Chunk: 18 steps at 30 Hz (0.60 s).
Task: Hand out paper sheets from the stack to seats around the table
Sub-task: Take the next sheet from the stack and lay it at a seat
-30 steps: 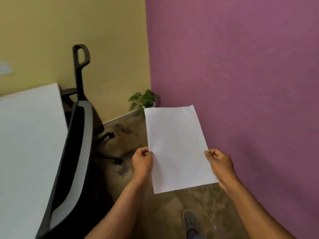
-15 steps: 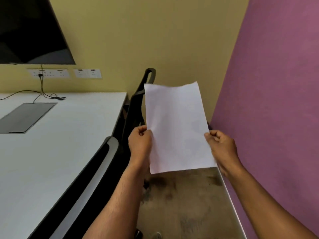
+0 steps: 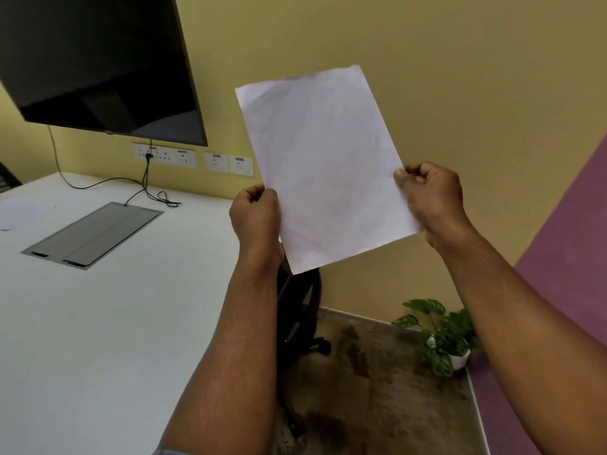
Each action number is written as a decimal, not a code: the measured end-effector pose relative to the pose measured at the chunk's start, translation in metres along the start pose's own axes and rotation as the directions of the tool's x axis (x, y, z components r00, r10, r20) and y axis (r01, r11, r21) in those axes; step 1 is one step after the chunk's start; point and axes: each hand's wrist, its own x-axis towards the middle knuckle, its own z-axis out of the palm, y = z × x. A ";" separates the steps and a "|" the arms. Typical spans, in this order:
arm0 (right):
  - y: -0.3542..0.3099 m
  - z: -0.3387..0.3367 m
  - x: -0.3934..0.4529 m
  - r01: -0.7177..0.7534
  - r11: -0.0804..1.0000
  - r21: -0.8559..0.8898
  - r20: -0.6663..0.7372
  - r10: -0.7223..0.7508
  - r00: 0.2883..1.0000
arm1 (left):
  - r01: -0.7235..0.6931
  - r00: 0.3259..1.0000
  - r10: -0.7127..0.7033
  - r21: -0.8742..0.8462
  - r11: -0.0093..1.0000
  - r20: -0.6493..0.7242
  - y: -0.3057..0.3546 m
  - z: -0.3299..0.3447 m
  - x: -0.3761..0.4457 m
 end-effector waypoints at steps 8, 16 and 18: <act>0.008 0.111 0.133 0.074 0.996 0.046 0.280 -0.084 0.956 | -0.093 0.972 0.099 0.039 0.995 -0.212 -0.009 0.000 0.097; 0.030 0.251 0.209 0.060 0.998 0.030 0.596 -0.066 0.800 | -0.026 0.878 0.094 0.148 0.989 -0.469 -0.029 -0.032 0.178; 0.039 0.287 0.216 0.059 0.998 0.001 0.640 -0.046 0.767 | 0.014 0.855 0.075 0.167 0.986 -0.513 -0.038 -0.046 0.195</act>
